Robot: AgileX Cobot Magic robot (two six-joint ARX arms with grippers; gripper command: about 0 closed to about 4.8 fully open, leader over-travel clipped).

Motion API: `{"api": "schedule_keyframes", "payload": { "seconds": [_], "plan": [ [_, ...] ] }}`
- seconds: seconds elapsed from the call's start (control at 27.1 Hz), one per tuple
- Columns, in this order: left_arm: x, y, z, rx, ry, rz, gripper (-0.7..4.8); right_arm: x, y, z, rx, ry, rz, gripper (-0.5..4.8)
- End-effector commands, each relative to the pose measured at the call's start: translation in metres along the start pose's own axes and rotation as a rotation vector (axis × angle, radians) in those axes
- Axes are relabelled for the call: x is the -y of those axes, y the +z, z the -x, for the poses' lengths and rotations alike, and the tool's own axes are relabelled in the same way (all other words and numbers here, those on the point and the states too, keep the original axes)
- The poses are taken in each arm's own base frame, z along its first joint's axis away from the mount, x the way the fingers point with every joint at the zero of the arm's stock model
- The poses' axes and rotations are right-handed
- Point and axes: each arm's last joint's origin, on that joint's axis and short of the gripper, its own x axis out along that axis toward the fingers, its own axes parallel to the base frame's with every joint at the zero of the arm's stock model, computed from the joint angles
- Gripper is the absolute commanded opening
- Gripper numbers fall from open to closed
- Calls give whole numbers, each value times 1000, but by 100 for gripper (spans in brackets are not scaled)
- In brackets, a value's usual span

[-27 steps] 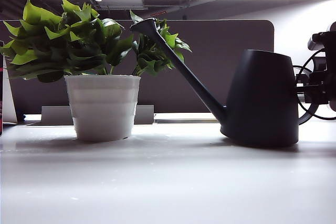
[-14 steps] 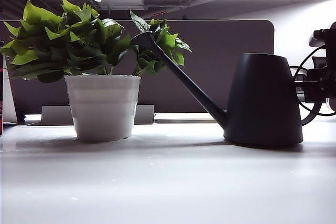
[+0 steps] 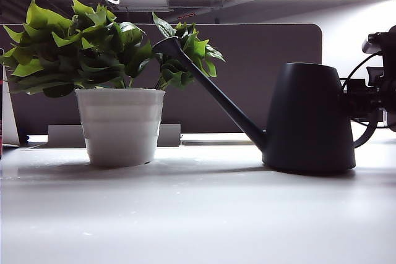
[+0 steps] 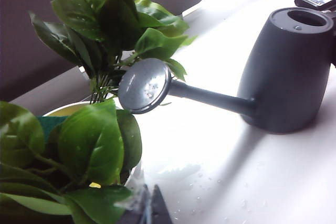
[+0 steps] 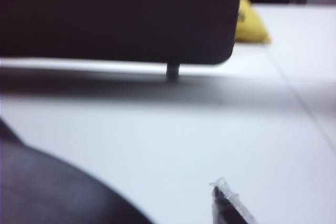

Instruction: Pick up the watering can from the table, water the potted plant, and put the can back.

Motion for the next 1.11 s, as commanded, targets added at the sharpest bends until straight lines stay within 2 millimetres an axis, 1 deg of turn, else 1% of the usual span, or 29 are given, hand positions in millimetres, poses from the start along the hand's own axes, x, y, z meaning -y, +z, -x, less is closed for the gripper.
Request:
{"api": "schedule_keyframes", "payload": {
  "seconds": [0.04, 0.11, 0.15, 0.3, 0.41, 0.52, 0.55, 0.63, 0.66, 0.7, 0.74, 0.81, 0.85, 0.92, 1.03, 1.11],
  "plan": [
    [0, 1, 0, 2, -1, 0, -6, -2, 5, 8, -163, 24, 30, 311],
    [0, 0, 0, -3, -2, 0, -6, -3, 12, 13, -193, 24, 29, 311],
    [0, 0, 0, -7, -4, 1, -6, -3, 20, 18, -211, 25, 30, 311],
    [0, -1, 1, -18, -7, 11, -6, -4, 37, 27, -210, 18, 32, 303],
    [1, -1, 3, -22, -8, 11, -6, -5, 44, 35, -242, 18, 45, 306],
    [1, -1, 6, -25, -8, 12, -6, -7, 48, 45, -314, 26, 57, 306],
    [1, 0, 9, -21, -6, 16, -6, -8, 50, 52, -366, 28, 43, 304],
    [2, 1, 19, -25, 17, 68, -6, -10, 54, 62, -416, 32, 34, 284],
    [2, 1, 25, -34, 35, 96, -6, -10, 57, 67, -429, 38, 30, 267],
    [3, 0, 32, -47, 58, 120, -6, -11, 61, 72, -436, 43, 27, 239],
    [4, 0, 43, -56, 86, 146, -6, -13, 67, 80, -435, 56, 23, 165],
    [6, 1, 63, -44, 125, 172, -6, -15, 80, 92, -404, 92, 20, -24],
    [9, 4, 87, 18, 146, 178, -6, -19, 97, 109, -343, 117, 23, -8],
    [13, 4, 111, 103, 157, 181, -6, -21, 115, 128, -266, 112, 38, -8],
    [19, -4, 142, 200, 171, 196, -6, -25, 137, 156, -134, 95, 39, -8],
    [25, -15, 157, 255, 174, 221, -6, -27, 149, 174, -52, 92, 24, -8]
  ]
}}
